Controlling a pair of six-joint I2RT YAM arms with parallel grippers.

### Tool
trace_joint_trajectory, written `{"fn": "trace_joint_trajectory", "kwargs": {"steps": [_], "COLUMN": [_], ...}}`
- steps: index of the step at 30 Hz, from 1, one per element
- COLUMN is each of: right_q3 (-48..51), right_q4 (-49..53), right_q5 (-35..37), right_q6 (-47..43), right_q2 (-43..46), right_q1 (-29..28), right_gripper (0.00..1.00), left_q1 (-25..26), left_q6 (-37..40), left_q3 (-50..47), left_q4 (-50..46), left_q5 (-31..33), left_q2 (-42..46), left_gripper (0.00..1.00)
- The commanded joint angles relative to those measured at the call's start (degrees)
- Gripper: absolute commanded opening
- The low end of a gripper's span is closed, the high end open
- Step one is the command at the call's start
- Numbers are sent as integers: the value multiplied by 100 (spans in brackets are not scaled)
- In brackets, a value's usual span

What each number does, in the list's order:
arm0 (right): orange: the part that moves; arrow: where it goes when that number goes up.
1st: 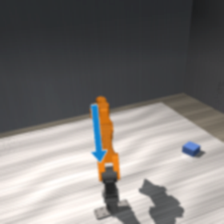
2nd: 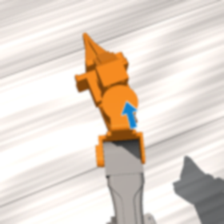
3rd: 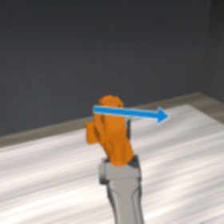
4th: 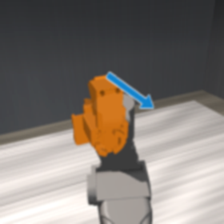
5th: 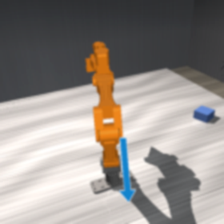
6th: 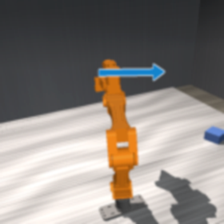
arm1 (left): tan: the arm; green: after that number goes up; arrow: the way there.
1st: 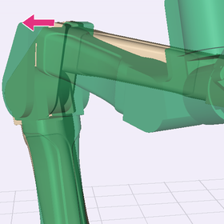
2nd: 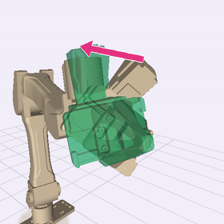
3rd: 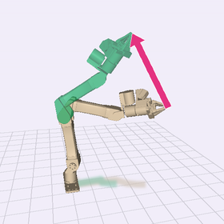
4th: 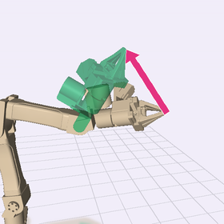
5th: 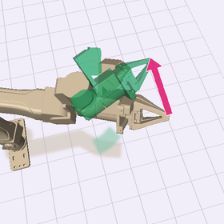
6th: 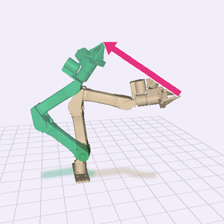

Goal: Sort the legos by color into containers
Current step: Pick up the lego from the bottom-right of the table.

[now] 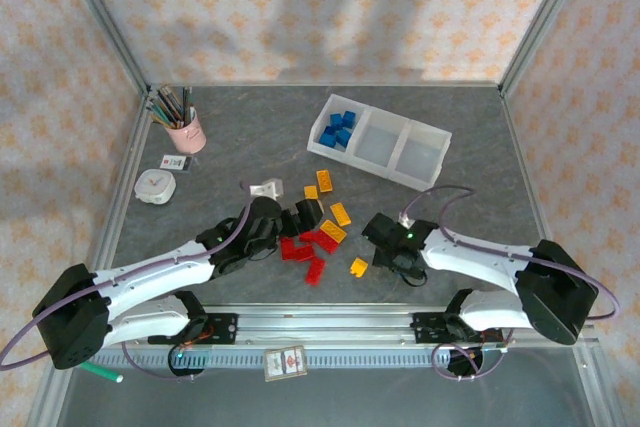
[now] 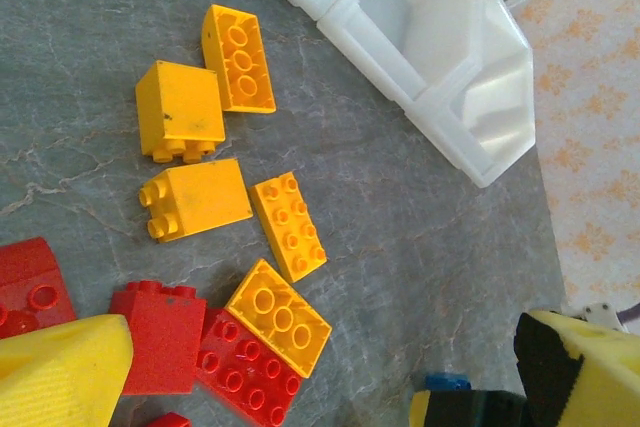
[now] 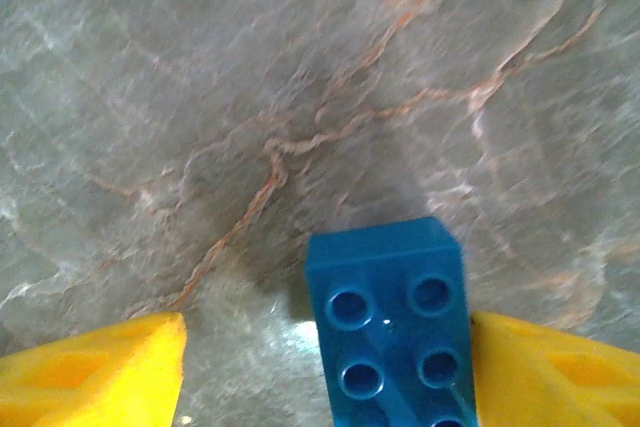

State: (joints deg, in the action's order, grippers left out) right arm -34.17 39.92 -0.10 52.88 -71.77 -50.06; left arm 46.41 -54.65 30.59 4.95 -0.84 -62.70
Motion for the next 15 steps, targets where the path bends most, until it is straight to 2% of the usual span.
{"fn": "trace_joint_trajectory", "kwargs": {"steps": [1, 15], "right_q3": [-9, -105], "right_q4": [-161, -204], "right_q5": [-26, 502], "right_q6": [310, 58], "right_q2": [-74, -318], "right_q1": [-129, -190], "right_gripper": [67, 45], "left_q1": [35, 41], "left_q6": [-98, -76], "left_q3": [-123, -44], "left_q4": [94, 14], "left_q5": [222, 286], "left_q2": [135, 87], "left_gripper": [99, 99]}}
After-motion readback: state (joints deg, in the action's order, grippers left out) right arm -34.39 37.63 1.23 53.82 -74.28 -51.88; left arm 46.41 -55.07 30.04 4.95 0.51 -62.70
